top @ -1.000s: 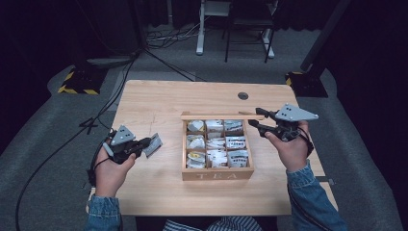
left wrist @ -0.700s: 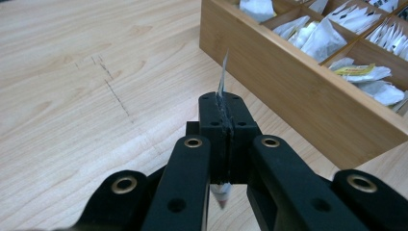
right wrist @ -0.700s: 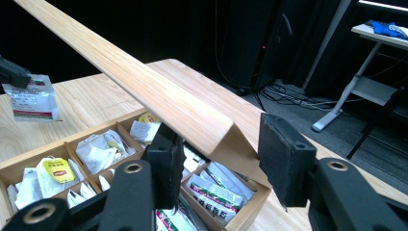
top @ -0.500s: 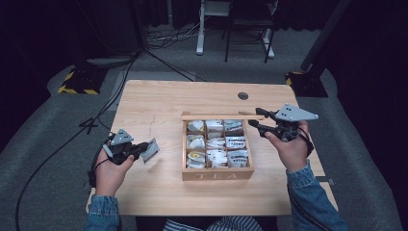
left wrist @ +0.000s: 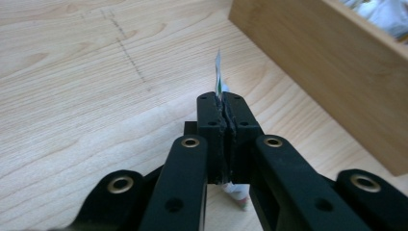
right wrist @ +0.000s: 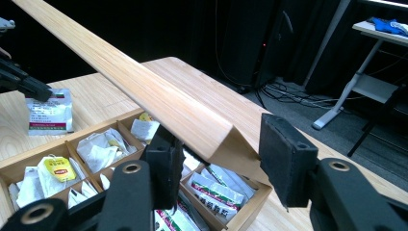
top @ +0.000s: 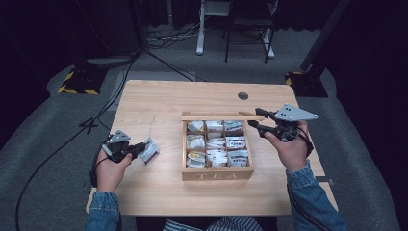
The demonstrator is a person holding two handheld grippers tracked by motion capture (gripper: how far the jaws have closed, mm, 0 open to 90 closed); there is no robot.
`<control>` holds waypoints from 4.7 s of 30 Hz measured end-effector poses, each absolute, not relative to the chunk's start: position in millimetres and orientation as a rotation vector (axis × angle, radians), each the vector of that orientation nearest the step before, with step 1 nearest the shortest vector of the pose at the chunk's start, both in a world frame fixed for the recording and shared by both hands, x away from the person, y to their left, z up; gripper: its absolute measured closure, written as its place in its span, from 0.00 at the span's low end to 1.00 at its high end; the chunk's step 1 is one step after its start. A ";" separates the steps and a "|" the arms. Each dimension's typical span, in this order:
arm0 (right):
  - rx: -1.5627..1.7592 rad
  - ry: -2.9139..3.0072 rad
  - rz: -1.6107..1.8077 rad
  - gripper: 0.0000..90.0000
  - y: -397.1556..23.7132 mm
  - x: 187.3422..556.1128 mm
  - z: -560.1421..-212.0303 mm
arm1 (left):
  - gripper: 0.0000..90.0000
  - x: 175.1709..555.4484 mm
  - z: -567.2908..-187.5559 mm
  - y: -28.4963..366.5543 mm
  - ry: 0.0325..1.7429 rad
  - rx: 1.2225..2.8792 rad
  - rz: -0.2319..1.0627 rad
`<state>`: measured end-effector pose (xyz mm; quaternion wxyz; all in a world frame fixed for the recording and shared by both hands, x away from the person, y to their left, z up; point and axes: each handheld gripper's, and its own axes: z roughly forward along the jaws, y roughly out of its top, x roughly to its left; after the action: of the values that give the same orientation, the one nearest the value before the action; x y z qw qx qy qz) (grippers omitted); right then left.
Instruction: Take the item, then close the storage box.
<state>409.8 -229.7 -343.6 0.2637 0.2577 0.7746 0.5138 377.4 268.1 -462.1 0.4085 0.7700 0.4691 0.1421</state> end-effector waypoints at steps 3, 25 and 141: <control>0.695 2.094 1.389 0.58 -229.8 409.8 -343.6 | 0.72 378.5 -464.3 268.1 1.205 1.928 0.388; 0.700 2.108 1.381 0.58 -230.2 409.1 -344.2 | 0.29 354.6 -428.6 241.3 1.086 2.026 0.522; 0.714 2.773 0.751 0.43 -217.1 368.4 -391.1 | 0.29 341.2 -490.5 201.9 1.044 2.302 0.299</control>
<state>368.4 -217.1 -391.1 0.0904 0.2401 0.9329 0.2528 341.2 201.9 -490.5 0.2940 0.8645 0.3920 0.1122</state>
